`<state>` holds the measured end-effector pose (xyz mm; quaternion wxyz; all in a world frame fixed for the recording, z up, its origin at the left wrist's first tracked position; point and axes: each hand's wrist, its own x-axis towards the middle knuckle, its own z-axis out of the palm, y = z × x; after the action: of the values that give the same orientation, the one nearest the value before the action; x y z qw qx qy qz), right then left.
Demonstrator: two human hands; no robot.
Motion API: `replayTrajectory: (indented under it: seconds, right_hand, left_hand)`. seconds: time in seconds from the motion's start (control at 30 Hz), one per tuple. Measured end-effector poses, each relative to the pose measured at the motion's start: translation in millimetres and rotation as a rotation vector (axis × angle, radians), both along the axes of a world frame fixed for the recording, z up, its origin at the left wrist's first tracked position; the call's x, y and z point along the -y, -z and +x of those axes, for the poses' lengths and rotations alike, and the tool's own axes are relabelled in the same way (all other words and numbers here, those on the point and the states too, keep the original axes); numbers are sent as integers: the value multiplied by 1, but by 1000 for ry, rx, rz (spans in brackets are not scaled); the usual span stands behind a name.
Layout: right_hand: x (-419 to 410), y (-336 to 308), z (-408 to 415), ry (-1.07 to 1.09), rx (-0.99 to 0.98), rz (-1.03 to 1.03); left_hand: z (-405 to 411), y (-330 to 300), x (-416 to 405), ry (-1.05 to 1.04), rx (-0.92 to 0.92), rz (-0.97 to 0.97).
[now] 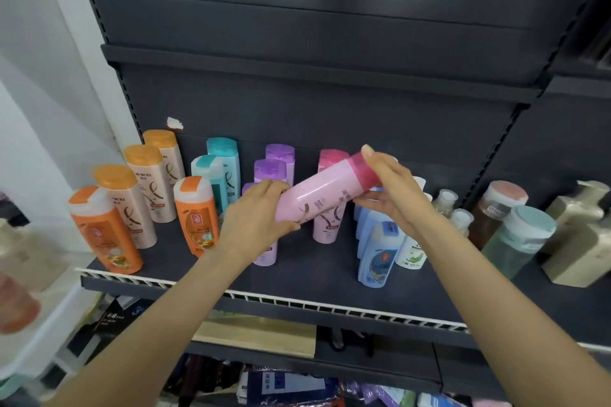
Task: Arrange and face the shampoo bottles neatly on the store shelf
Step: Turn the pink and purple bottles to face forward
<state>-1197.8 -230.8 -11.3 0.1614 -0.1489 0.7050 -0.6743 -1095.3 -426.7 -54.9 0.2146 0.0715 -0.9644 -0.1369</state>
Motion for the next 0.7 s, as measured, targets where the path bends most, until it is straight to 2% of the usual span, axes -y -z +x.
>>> replayTrajectory:
  seconds: [0.1,0.2,0.33,0.43,0.57,0.63,0.7]
  right_hand:
    - [5,0,1,95,91,8]
    - [5,-1,2,106,103,-108]
    - [2,-1,2,92,44,-161]
    - [-3,-1,2,52,-5,-166]
    - [-10,1,5,-77,-96,-165]
    - [-15,2,4,-118,-118,-150]
    - [-22,5,1,-124,-156,-57]
  left_hand:
    - [3,7,0,13,-72,-151]
    - [2,9,2,9,-75,-104]
    - [-1,-1,15,139,125,325]
    - [5,-5,23,227,204,451]
    - [8,-7,23,232,322,399]
    - [11,-6,19,165,270,286]
    - [15,-3,17,63,136,123]
